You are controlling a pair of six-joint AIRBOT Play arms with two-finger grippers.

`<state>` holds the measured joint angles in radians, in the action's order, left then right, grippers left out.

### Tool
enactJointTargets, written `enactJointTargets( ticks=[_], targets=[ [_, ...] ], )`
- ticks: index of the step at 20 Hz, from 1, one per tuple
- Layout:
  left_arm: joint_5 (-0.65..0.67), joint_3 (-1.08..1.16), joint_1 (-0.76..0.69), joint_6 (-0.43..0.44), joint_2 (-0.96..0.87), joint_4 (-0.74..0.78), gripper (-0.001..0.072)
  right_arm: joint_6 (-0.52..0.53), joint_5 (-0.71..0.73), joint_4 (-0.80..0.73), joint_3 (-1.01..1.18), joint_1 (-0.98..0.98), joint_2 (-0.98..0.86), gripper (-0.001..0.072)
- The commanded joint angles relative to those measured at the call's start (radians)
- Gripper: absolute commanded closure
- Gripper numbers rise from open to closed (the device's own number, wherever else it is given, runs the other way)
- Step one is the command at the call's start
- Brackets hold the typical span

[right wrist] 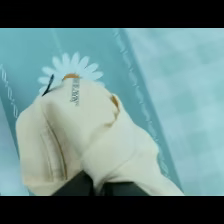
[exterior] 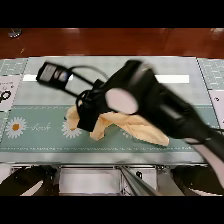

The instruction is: Fold the shirts.

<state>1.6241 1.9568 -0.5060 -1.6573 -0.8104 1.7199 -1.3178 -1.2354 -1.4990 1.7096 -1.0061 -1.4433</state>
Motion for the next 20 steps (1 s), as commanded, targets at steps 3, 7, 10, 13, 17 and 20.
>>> enactJointTargets(
  ticks=[3, 7, 10, 13, 17, 20],
  targets=[
    [0.011, -0.018, 0.001, -0.024, -0.001, 0.002, 0.0003, -0.079, 0.087, -0.099, 0.006, -0.037, -0.08, 0.0267],
    [0.01, -0.201, 0.001, -0.024, 0.002, 0.001, -0.0001, -0.092, -0.018, -0.295, 0.005, 0.149, 0.072, 0.0267],
    [-0.038, -0.459, 0.001, -0.044, 0.019, -0.012, -0.0008, -0.098, -0.089, -0.404, 0.002, 0.442, 0.197, 0.0267],
    [-0.186, -0.743, 0.001, -0.15, 0.08, -0.076, -0.001, -0.112, -0.099, -0.259, -0.06, 0.848, 0.301, 0.0267],
    [-0.286, -1.13, 0.008, -0.267, 0.202, -0.107, -0.001, -0.053, -0.039, 0.232, -0.323, 1.341, 0.42, 0.0153],
    [-0.277, -1.303, 0.093, -0.267, 0.303, -0.124, -0.0009, -0.019, 0.011, 0.312, -0.542, 1.429, 0.446, 0.0153]
  ],
)
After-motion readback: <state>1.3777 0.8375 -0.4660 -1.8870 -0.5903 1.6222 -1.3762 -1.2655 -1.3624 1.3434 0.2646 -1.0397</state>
